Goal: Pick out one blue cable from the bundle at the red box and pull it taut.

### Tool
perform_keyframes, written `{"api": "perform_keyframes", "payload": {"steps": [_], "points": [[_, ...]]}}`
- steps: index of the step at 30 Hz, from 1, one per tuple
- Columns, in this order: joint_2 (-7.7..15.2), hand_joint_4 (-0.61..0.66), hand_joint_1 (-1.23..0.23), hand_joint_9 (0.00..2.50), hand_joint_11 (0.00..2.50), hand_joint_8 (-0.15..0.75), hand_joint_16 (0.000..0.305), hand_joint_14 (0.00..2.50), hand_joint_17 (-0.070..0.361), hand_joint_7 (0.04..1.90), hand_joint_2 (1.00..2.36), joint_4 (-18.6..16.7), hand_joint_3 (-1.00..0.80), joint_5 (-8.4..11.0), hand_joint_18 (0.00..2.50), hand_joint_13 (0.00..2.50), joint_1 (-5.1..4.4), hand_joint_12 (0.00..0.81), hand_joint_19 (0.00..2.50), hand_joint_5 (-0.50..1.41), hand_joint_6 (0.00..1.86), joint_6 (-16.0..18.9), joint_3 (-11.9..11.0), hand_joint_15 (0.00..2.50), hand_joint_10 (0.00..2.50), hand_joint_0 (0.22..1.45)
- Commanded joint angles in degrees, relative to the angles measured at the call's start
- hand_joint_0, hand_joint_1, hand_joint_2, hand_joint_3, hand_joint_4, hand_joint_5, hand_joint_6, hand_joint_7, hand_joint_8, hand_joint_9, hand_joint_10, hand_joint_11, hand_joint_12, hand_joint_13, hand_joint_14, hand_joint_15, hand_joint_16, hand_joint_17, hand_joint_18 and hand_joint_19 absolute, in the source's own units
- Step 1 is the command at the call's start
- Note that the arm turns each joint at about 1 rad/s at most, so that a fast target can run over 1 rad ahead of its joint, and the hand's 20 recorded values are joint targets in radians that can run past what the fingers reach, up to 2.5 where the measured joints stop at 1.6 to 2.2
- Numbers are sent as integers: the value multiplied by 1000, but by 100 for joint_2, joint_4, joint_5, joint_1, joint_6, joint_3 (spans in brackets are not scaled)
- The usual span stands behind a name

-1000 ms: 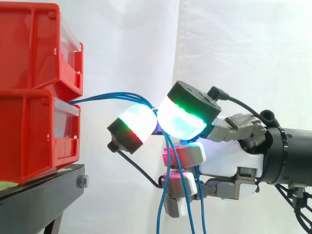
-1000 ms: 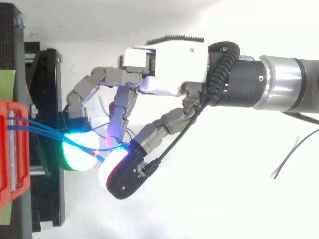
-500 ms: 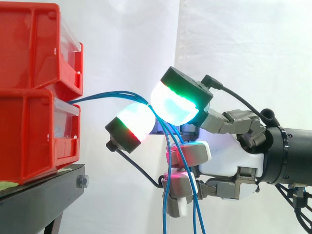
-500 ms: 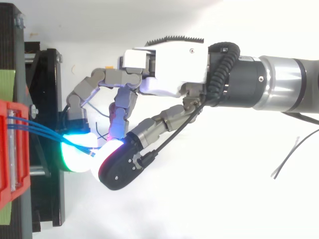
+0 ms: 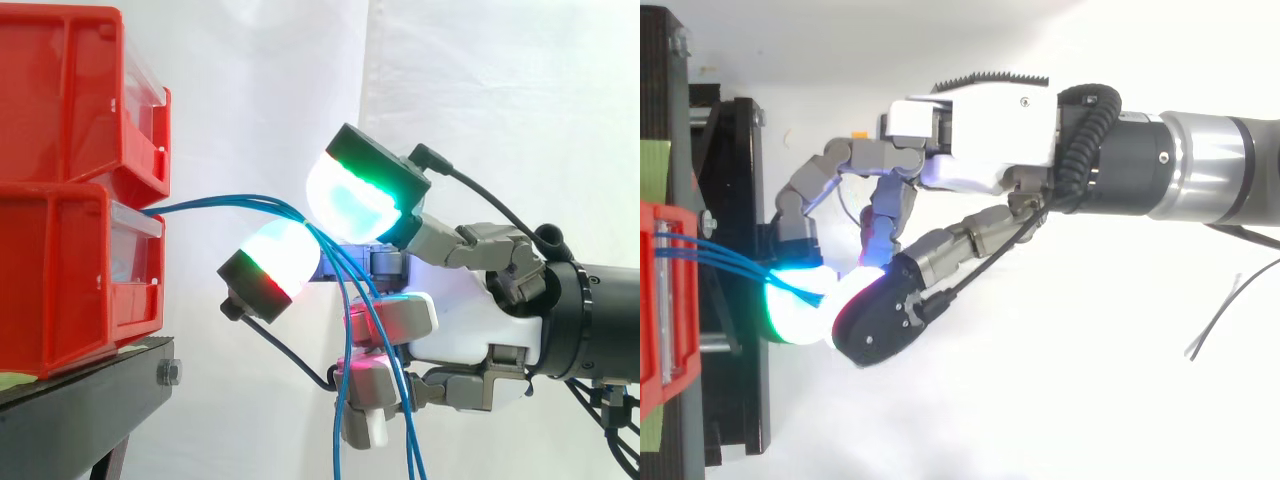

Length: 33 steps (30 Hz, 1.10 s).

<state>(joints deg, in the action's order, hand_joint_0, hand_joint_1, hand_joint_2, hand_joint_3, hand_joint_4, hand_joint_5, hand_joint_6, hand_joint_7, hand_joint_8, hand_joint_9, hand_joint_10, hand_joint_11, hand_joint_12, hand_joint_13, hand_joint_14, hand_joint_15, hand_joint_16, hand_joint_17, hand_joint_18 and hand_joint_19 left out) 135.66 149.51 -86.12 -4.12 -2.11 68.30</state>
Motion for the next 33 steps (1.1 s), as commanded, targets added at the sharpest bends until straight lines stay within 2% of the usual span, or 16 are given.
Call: {"api": "perform_keyframes", "payload": {"steps": [1, 5, 11, 18, 23, 33], "points": [[-5, 35, -512, 1454, 1017, 284, 50, 26, 112, 898, 1000, -1, -500, -36, 982, 1296, 34, 368, 818, -128, 873, 0, -1, 750, 30, 583], [4, 7, -513, 1466, 1007, 283, 49, 25, 109, 907, 1000, -1, -500, -80, 978, 1308, 52, 366, 824, -121, 869, -9, 8, 762, 30, 611], [4, -2, -588, 1468, 1022, 293, 49, 26, 111, 900, 1016, -1, -303, -124, 975, 1309, 105, 374, 827, -120, 873, -17, 8, 768, 31, 595], [4, 3, -654, 1447, 1022, 297, 51, 26, 115, 953, 1021, 78, -197, -186, 971, 1302, 149, 383, 808, -131, 878, -17, 17, 769, 30, 581], [4, 13, -699, 1412, 1024, 289, 51, 25, 114, 893, 1019, 78, -215, -186, 961, 1289, 166, 380, 798, -142, 897, -17, 26, 770, 31, 596], [4, 17, -765, 1377, 1024, 285, 50, 25, 113, 896, 1015, 105, -285, -159, 955, 1277, 166, 374, 794, -152, 905, -17, 26, 777, 29, 625]]}}
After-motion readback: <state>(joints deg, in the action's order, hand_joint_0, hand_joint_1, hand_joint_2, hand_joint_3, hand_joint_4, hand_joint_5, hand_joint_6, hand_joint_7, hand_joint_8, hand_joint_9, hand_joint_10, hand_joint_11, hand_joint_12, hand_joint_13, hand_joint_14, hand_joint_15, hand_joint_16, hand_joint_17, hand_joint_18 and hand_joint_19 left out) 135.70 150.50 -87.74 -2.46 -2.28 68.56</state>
